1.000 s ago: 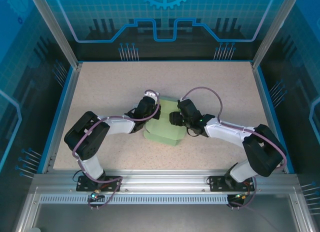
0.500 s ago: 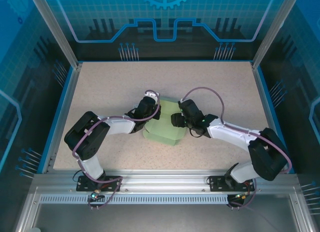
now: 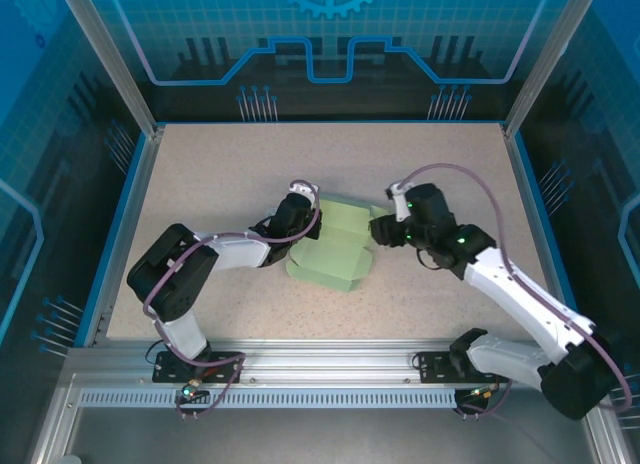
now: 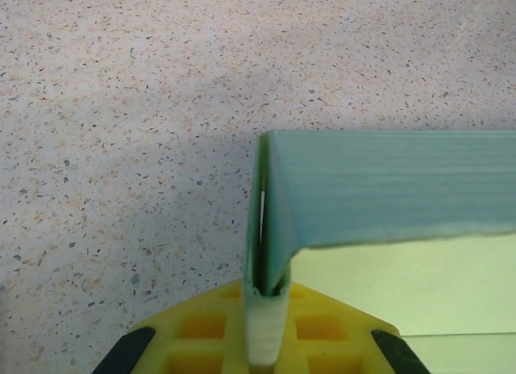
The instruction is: Fold the paper box
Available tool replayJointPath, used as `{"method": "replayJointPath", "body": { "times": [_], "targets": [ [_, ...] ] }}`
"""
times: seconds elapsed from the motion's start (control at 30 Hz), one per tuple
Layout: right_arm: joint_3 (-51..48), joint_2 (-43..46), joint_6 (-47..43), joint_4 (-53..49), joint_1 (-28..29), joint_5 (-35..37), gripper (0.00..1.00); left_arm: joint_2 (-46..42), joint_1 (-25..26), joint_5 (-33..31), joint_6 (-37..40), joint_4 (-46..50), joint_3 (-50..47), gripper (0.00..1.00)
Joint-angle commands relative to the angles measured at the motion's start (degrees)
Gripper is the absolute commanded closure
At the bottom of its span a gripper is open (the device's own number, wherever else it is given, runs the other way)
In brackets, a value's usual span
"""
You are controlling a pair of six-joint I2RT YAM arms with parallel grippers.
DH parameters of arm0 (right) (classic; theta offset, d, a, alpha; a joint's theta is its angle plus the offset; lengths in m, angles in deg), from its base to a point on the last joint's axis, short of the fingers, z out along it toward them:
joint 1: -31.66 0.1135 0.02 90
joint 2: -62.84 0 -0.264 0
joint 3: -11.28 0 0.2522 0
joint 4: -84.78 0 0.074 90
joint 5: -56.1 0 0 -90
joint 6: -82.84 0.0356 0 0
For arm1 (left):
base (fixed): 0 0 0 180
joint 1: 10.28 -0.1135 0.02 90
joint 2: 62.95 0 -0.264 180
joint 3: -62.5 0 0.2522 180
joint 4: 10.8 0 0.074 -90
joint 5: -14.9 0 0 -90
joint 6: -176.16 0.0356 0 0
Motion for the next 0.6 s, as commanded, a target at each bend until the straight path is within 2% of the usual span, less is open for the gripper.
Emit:
{"method": "replayJointPath", "body": {
  "times": [0.0,0.1,0.17,0.33,0.57],
  "targets": [
    [-0.5,2.5,-1.3,-4.7,-7.3,-3.4,0.43,-2.4,0.4,-0.7,-0.2,0.4,1.0,0.91],
    [-3.5,1.4,-0.1,-2.8,-14.8,-6.6,0.45,-2.8,0.4,-0.5,-0.4,0.5,1.0,0.92],
    [-5.3,-1.2,0.3,-0.5,-17.1,-8.7,0.46,-3.1,0.4,-0.2,-0.5,0.6,1.0,0.91],
    [-8.8,-7.7,-0.1,6.9,-17.1,-13.2,0.51,-3.5,0.4,0.1,-0.8,0.9,1.1,0.91],
    [-11.7,-12.4,-0.5,15.2,-13.3,-18.2,0.52,-3.6,0.5,0.3,-0.7,1.4,1.5,0.91]
  ]
}}
